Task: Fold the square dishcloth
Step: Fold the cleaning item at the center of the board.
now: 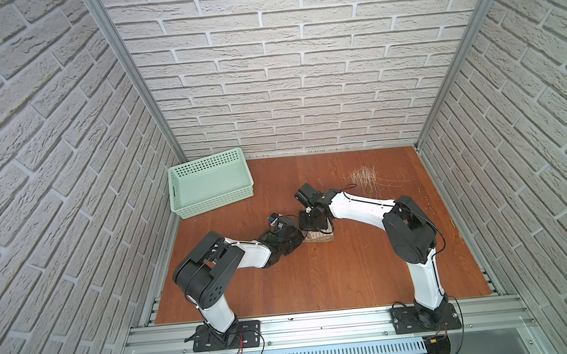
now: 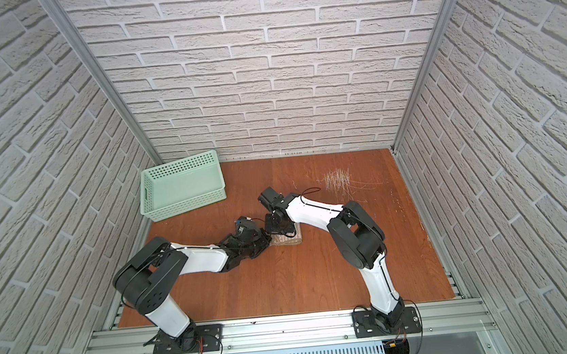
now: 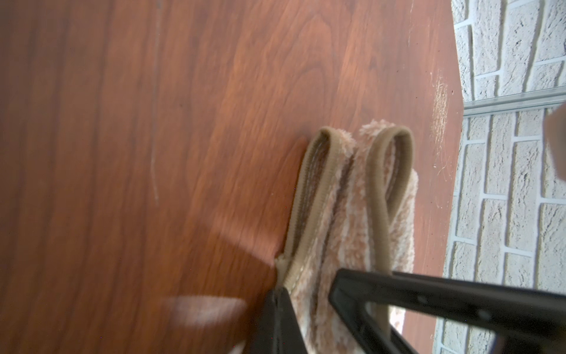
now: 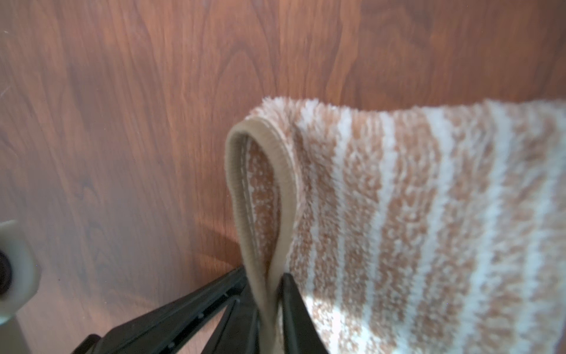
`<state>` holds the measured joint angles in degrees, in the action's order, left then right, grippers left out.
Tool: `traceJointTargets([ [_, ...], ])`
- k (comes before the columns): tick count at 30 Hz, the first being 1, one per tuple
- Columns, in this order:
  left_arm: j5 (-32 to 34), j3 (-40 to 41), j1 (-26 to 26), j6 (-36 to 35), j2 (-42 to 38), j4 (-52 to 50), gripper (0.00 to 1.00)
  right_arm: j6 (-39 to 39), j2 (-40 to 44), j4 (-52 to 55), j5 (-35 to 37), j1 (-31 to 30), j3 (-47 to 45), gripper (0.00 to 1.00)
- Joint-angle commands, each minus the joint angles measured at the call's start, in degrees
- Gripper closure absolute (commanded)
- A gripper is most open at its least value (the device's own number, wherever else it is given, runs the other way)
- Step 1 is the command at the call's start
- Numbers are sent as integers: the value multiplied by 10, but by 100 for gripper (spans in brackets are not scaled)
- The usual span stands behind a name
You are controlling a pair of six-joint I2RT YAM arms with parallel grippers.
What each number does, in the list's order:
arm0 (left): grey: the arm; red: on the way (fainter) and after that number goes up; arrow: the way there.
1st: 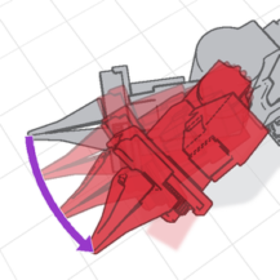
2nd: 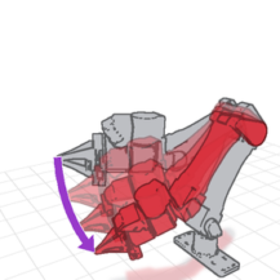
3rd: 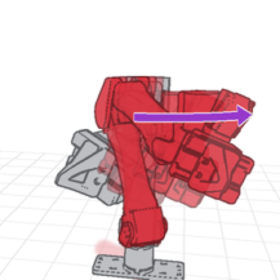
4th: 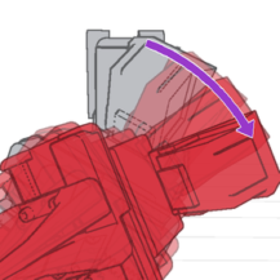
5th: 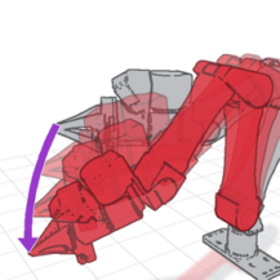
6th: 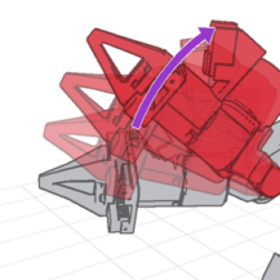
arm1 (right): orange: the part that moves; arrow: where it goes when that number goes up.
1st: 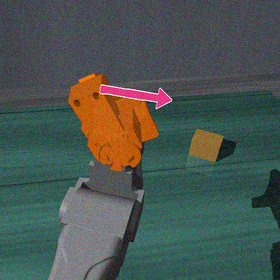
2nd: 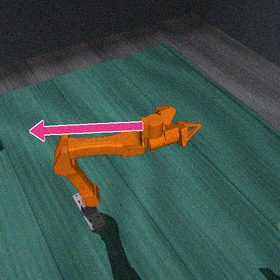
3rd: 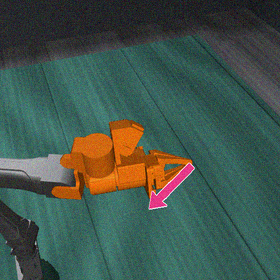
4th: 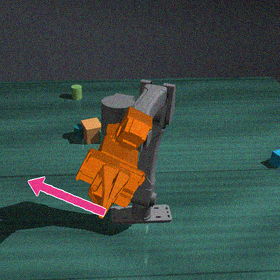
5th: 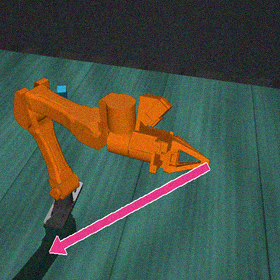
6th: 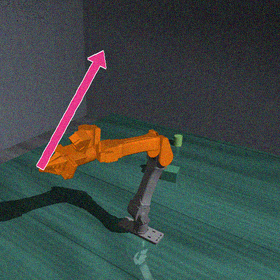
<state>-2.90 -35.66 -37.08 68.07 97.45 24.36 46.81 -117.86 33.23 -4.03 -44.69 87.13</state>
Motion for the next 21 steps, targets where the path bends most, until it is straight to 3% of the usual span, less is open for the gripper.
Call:
traceJointTargets([
  [1, 6, 10, -4, 1, 13, -18, 100, 4, 11, -16, -12, -4, 1, 74],
  [5, 9, 11, -4, 2, 9, -18, 100, 2, 33, -20, -13, -4, -9, 66],
  [17, 35, 10, -5, 5, -19, -44, 100, -1, 106, -8, 20, -4, -38, 61],
  [21, 65, 7, -8, 1, -50, -78, 87, -8, 127, 12, 53, -3, -47, 62],
])
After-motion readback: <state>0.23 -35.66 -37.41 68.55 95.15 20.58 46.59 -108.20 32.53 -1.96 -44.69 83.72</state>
